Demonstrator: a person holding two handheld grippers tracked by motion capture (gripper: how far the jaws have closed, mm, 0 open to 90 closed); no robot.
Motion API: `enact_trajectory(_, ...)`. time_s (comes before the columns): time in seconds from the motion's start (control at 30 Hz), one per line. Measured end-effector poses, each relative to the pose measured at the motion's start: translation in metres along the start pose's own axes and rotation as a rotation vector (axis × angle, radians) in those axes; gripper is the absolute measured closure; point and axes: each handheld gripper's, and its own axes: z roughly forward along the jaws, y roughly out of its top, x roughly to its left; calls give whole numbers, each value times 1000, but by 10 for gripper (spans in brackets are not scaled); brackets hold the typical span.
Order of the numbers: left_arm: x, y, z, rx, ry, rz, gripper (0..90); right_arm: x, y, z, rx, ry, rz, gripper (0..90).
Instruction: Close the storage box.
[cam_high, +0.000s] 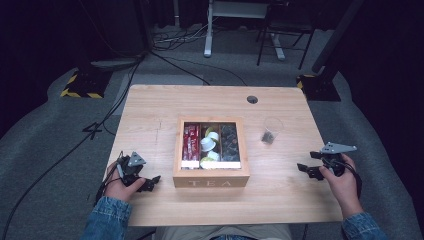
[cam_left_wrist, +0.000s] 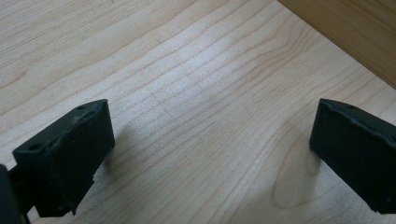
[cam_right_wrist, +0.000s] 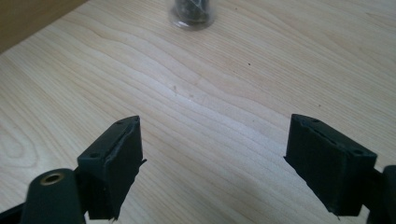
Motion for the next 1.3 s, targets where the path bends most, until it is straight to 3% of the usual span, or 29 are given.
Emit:
enact_trajectory(0.07,0,0,0,0,0,0,2,0,-4,3,-4,-14,2,189)
enact_trajectory(0.23,0,0,0,0,0,-1,3,3,-15,6,-73,-25,42,176)
enact_trajectory(0.83,0,1,1,3,2,0,1,11,-27,14,-4,-43,-1,163)
enact_trajectory(0.9,1,1,1,3,0,0,1,12,-28,15,0,-49,1,154)
enact_trajectory(1.0,1,1,1,4,2,1,2,12,-30,16,-6,-47,45,152)
enact_trajectory(1.3,1,2,1,1,1,-4,1,12,-30,16,-5,-49,44,147)
